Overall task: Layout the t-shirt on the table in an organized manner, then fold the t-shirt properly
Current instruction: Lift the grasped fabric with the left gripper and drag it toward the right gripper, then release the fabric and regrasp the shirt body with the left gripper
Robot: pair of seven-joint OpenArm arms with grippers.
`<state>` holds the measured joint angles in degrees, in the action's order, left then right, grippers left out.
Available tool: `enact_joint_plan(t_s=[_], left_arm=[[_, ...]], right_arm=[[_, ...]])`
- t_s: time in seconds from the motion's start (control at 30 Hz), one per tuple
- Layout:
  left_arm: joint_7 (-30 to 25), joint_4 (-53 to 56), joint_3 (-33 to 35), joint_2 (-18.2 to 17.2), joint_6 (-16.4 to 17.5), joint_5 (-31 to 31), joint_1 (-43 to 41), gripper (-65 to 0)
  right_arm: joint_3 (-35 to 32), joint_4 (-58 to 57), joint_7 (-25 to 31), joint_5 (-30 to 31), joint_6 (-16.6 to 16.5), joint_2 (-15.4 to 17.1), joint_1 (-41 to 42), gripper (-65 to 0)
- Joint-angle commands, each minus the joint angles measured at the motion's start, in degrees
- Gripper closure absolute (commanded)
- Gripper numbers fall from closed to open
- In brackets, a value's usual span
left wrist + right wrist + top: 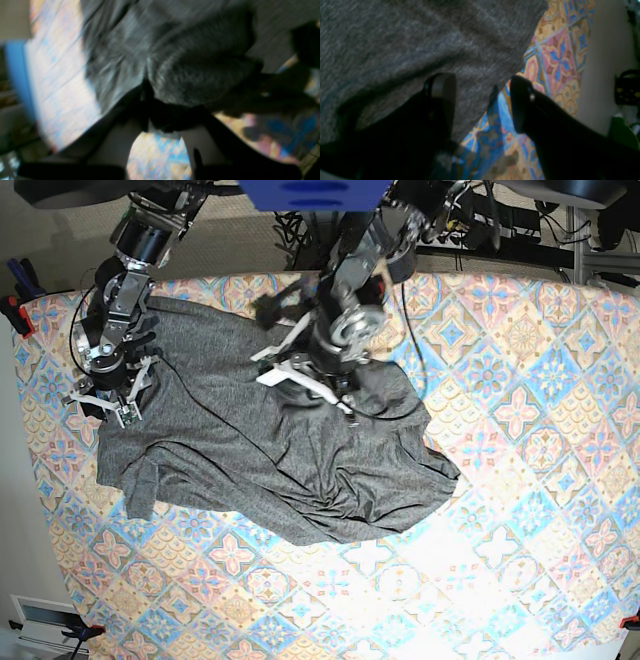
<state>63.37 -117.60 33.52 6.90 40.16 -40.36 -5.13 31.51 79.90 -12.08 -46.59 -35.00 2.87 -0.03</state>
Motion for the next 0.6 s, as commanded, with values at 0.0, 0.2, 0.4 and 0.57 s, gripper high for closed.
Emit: enact_joint_plan(t_s=[0.0, 0.2, 0.4, 0.57], left_arm=[[-1.8, 0.0, 0.7, 2.0, -0.2, 0.8, 1.6, -6.5], [-7.7, 11.4, 0.6, 2.1, -0.2, 0.8, 3.9, -6.9], [-7.9, 13.6, 0.9, 2.1, -0.2, 0.2, 2.7, -16.9], [-2.8, 5.2, 0.9, 2.1, -0.2, 0.2, 1.4, -37.1]], right_arm=[[-0.1, -1.6, -7.0, -3.5, -5.0, -0.5, -1.6, -34.9], [-0.1, -1.6, -7.0, -3.5, -5.0, -1.5, -1.6, -34.9], [0.4, -1.6, -7.0, -3.5, -5.0, -1.7, -2.0, -34.9], [-0.1, -1.7, -7.0, -3.5, -5.0, -1.7, -2.9, -34.9]])
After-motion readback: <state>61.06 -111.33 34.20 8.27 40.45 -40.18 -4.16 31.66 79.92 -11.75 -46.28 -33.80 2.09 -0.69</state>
